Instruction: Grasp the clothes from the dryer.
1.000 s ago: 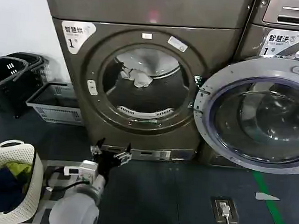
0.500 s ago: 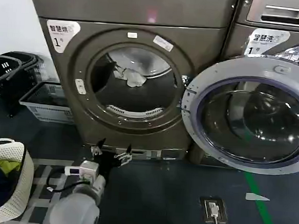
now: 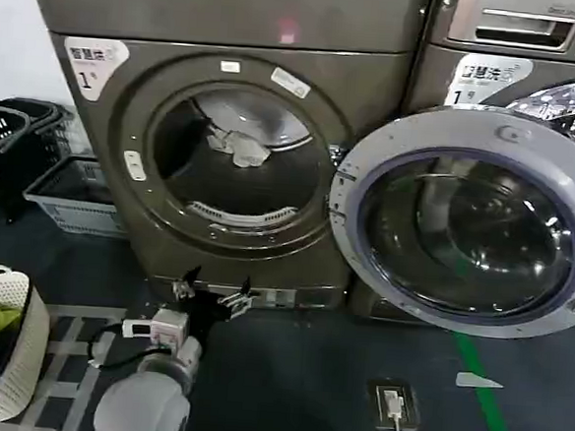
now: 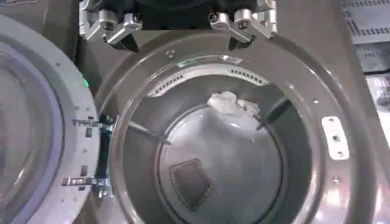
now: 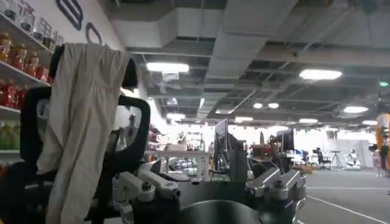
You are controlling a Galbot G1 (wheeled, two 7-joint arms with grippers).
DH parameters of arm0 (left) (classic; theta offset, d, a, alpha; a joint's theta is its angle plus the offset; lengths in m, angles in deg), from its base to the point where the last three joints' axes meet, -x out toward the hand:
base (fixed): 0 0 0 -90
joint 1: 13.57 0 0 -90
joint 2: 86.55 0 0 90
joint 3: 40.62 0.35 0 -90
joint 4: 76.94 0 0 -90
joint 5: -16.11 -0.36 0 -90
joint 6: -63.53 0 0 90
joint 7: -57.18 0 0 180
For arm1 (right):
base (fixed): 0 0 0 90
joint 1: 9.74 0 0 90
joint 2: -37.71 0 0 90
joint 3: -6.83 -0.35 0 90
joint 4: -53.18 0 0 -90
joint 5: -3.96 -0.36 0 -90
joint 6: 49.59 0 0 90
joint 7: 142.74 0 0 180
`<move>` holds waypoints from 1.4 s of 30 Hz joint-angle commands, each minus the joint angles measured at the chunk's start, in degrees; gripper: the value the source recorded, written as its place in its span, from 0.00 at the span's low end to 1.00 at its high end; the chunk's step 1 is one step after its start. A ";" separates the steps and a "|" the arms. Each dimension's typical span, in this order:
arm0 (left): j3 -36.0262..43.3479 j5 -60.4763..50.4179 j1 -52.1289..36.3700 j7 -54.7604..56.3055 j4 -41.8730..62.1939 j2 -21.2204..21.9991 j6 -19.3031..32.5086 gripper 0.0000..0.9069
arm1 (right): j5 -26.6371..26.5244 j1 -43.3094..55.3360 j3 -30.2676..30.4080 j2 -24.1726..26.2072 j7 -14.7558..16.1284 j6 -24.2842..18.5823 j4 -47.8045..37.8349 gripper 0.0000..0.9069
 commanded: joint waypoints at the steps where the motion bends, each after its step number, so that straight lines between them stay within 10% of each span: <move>1: 0.21 -0.09 0.02 -0.01 -0.02 0.12 -2.81 1.00 | -0.04 -0.16 -0.24 0.05 -0.20 -0.61 -0.24 1.00; 42: -0.61 -0.07 -0.99 -0.21 0.54 0.01 -2.81 1.00 | -2.41 -0.54 -1.32 0.20 -1.07 -0.80 -1.32 1.00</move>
